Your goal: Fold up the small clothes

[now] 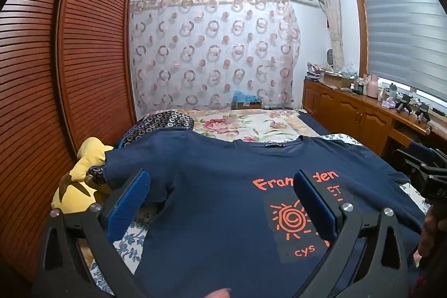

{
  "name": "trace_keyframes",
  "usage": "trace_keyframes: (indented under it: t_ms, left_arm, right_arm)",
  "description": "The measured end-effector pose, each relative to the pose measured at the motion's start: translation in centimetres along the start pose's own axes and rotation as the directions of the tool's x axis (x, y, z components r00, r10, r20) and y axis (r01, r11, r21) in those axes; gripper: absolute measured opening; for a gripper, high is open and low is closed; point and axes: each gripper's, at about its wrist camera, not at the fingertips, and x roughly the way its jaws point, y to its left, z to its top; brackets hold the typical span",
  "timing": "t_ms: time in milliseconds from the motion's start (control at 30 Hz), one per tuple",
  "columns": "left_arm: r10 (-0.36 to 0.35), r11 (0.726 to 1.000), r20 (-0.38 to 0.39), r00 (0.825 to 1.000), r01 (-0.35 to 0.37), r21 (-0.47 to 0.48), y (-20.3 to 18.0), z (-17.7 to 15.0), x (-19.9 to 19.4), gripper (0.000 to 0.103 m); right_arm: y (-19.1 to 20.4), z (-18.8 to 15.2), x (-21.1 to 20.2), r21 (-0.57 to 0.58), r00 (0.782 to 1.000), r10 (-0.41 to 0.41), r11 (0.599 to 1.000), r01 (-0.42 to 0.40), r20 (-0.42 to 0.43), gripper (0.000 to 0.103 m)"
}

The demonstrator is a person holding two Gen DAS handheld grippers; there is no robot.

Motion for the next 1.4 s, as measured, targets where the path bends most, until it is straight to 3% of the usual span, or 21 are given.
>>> trace_keyframes:
  t_ms: [1400]
  left_arm:
    - [-0.002, 1.0, -0.022, 1.0, 0.003, 0.025, -0.3, 0.2, 0.2, 0.103]
  right_arm:
    - [0.1, -0.1, 0.0, 0.01, 1.0, 0.005, 1.0, -0.005, 0.011, 0.103]
